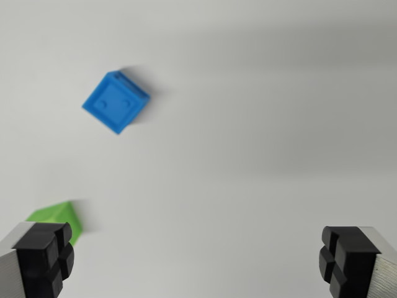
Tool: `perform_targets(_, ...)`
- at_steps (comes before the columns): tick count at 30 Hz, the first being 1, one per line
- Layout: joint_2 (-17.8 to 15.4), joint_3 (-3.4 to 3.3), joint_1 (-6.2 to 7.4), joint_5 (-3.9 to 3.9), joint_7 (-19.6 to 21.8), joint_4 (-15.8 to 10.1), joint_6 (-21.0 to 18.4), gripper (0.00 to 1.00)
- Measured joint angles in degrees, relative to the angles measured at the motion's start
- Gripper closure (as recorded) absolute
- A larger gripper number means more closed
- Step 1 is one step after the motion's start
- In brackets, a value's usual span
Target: Stack cube
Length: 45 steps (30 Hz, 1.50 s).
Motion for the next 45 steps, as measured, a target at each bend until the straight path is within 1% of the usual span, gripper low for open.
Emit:
perform_targets(15, 0.0, 0.0, 0.02, 0.0, 0.0, 0.0, 0.0, 0.0)
perform_targets(20, 0.0, 0.06, 0.1, 0.0, 0.0, -0.4, 0.2, 0.0)
perform_targets(32, -1.0, 0.39, 0.62, 0.0, 0.0, -2.9, 1.5, 0.0)
perform_targets(45, -2.6, 0.96, 1.67, 0.0, 0.2, -7.0, 4.1, 0.0)
